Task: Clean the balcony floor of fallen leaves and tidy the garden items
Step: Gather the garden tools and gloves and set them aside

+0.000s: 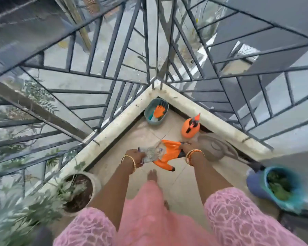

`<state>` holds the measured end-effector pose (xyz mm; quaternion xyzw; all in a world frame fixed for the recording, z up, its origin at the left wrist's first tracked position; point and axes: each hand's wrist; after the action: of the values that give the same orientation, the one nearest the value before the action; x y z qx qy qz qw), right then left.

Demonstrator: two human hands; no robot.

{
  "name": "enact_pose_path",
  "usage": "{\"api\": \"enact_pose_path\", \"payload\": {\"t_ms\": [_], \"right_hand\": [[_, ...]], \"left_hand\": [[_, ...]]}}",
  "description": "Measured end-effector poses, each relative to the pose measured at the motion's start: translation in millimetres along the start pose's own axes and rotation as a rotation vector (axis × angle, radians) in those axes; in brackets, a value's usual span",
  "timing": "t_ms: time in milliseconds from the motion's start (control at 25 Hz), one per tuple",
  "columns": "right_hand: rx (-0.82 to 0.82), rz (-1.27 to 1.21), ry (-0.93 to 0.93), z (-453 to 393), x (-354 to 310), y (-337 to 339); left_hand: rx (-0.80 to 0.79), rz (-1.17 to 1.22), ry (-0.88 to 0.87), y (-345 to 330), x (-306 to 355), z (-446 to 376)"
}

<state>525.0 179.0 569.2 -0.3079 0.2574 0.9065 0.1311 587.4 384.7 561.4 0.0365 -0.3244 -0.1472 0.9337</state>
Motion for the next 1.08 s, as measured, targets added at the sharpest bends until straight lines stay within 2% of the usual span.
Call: {"api": "enact_pose_path", "payload": {"t_ms": [160,280,360,560,720,800,920,1080], "right_hand": [[0.039,0.144,0.068,-101,-75,0],[0.049,0.378,0.153,-162,-121,-8],[0.035,0.487,0.209,-192,-151,-9],[-0.013,0.752,0.369,-286,-209,-30],[-0.045,0.864,0.507,-390,-205,-76],[-0.074,0.902,0.558,-444,-187,-101],[-0.087,0.938,0.622,-525,-149,-133],[-0.138,0.958,0.72,-607,-124,-174]], "left_hand": [[0.032,0.073,0.052,-41,54,-77],[0.024,0.126,0.119,-67,95,-127],[0.08,0.21,0.163,-78,114,-156],[0.163,0.396,0.245,-109,124,-259],[0.337,0.514,0.193,-137,116,-354],[0.386,0.485,0.181,-153,110,-399],[0.386,0.409,0.178,-177,104,-459],[0.364,0.423,0.167,-191,83,-534]]}}
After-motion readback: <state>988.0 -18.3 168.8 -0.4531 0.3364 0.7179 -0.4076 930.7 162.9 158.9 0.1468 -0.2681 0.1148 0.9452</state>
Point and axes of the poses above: each hand's wrist, its own z-axis away from the middle knuckle, its own y-axis out of the back of the hand, x = y × z, and after that the axes turned 12 degrees about z, right-handed
